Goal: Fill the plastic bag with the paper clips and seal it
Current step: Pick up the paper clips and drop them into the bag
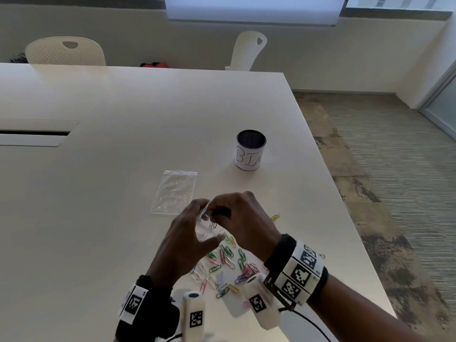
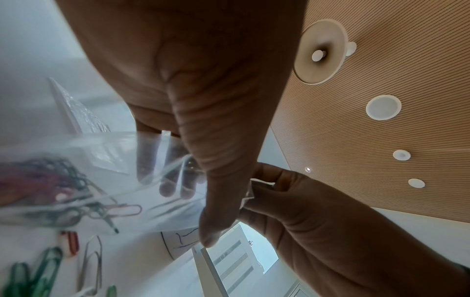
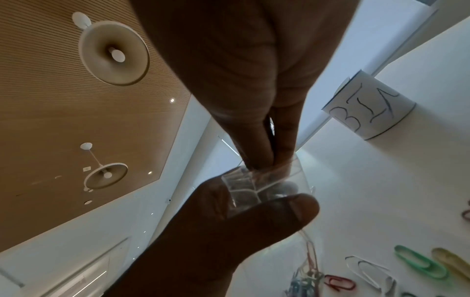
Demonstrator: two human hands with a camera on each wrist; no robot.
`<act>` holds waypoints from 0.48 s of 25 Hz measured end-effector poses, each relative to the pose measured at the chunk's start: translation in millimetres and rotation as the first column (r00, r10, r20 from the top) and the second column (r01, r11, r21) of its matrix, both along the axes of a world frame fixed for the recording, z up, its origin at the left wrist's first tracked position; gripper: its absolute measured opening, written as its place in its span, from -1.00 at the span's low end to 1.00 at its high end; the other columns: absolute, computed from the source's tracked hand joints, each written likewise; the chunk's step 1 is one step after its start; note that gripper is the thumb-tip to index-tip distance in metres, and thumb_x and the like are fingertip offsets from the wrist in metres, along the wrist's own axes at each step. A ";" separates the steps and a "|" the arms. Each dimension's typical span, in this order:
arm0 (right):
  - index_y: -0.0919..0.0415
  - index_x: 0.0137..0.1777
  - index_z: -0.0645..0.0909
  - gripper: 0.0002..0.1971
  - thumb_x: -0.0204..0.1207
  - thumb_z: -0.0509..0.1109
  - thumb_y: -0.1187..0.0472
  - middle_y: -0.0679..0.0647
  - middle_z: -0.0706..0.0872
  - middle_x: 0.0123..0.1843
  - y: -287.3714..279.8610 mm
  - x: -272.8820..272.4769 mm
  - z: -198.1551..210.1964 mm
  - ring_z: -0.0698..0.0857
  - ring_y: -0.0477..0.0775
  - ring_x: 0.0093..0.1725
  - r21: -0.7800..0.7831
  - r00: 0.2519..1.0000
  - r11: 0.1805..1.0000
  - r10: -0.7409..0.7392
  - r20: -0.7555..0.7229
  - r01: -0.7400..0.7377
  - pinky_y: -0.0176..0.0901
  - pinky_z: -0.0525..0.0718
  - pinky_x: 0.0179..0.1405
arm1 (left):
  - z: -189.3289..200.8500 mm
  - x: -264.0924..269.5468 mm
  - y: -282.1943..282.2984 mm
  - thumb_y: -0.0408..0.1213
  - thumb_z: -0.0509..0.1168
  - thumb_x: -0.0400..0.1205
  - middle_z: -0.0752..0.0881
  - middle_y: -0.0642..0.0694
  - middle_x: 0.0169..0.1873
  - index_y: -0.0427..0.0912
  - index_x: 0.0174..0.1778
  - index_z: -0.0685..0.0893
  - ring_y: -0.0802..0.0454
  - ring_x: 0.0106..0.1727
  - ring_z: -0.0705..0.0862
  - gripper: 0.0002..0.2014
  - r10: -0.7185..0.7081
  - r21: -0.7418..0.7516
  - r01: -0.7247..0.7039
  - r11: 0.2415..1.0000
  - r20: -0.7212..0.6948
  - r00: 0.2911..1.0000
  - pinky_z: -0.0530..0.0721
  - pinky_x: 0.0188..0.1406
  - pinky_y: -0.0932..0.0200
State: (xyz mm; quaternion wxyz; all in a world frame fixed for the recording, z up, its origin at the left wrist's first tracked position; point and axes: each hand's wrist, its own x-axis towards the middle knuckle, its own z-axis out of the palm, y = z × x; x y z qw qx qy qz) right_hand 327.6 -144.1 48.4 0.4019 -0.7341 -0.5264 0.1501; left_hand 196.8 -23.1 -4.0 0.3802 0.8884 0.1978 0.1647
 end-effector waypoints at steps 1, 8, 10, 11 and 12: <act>0.24 0.15 0.85 -0.80 0.54 0.59 0.35 0.10 0.92 0.06 0.6 -0.4 1.2 0.89 -0.12 -0.01 -0.016 1.000 1.000 0.016 0.012 -0.016 -0.33 0.84 0.07 | 0.3 0.0 0.4 -0.09 0.65 0.46 0.74 0.15 0.13 0.20 0.37 0.46 0.21 0.14 0.71 -0.36 0.002 -0.005 -0.002 1.000 0.004 1.000 0.72 0.07 0.22; 0.27 0.08 0.86 -0.86 0.55 0.59 0.36 0.08 0.91 0.00 -4.4 8.6 15.3 0.89 -0.14 -0.08 -0.033 0.997 0.999 0.039 0.067 -0.037 -0.42 0.82 -0.01 | -0.3 1.8 -0.2 -0.09 0.65 0.46 0.69 0.24 0.08 0.17 0.34 0.47 0.33 0.15 0.66 -0.38 -0.005 0.014 0.005 1.000 0.003 1.000 0.62 0.03 0.35; 0.26 0.04 0.85 -0.89 0.55 0.59 0.35 0.06 0.90 -0.08 -10.2 18.5 17.1 0.87 -0.15 -0.15 -0.022 0.997 1.000 -0.017 0.074 0.019 -0.41 0.82 -0.04 | -0.9 2.1 -0.1 -0.06 0.65 0.45 0.67 0.25 0.10 0.11 0.37 0.48 0.35 0.18 0.64 -0.36 -0.009 0.013 0.009 1.000 0.006 1.000 0.62 0.09 0.35; 0.25 0.03 0.85 -0.90 0.55 0.59 0.35 0.06 0.90 -0.11 -14.4 26.8 17.5 0.86 -0.14 -0.18 -0.025 0.996 0.997 -0.069 0.057 0.070 -0.39 0.82 -0.04 | -0.9 1.7 0.2 -0.05 0.66 0.45 0.67 0.25 0.11 0.09 0.39 0.49 0.34 0.19 0.64 -0.34 -0.013 0.009 0.013 1.000 0.011 1.000 0.63 0.13 0.34; 0.24 0.03 0.84 -0.90 0.54 0.59 0.35 0.06 0.89 -0.11 -19.8 37.7 16.3 0.85 -0.11 -0.19 -0.046 0.991 0.991 -0.126 0.047 0.128 -0.37 0.83 -0.06 | -1.2 1.3 0.6 -0.04 0.66 0.45 0.68 0.24 0.12 0.08 0.41 0.48 0.33 0.20 0.65 -0.33 -0.014 0.006 0.014 1.000 0.017 1.000 0.64 0.15 0.33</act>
